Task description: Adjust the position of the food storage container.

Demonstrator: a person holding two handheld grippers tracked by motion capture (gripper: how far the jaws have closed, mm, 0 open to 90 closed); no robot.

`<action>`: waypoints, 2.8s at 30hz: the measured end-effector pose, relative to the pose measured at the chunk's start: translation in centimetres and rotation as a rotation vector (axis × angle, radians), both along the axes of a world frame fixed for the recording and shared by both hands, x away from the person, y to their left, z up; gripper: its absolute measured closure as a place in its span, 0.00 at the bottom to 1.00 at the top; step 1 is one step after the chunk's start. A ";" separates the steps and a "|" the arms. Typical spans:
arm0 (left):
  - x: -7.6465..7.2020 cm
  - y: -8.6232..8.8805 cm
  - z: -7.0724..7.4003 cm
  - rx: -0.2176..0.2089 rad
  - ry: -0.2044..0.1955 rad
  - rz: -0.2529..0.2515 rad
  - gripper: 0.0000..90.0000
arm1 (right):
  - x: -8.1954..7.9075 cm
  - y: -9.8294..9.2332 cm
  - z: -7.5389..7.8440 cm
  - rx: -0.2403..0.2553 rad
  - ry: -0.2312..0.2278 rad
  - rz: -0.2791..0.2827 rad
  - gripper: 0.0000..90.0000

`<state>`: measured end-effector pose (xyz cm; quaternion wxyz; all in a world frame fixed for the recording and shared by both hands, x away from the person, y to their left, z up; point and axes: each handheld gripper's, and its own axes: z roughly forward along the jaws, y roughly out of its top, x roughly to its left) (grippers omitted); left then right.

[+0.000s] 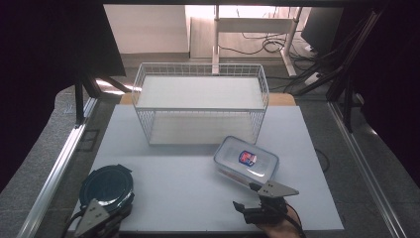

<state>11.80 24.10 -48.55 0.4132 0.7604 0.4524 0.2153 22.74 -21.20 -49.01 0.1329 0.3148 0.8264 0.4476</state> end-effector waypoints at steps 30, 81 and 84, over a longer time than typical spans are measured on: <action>0.8 6.8 -2.7 -0.078 0.049 0.168 1.00 | 0.2 1.2 -0.7 -0.101 0.006 0.014 0.20; 22.4 -13.1 -1.8 -0.038 0.041 -0.123 0.98 | 11.9 -4.0 0.5 -0.194 0.052 -0.373 0.99; 23.1 -13.4 -2.4 -0.020 0.074 -0.112 0.98 | 12.0 -2.9 0.3 -0.175 0.065 -0.340 0.99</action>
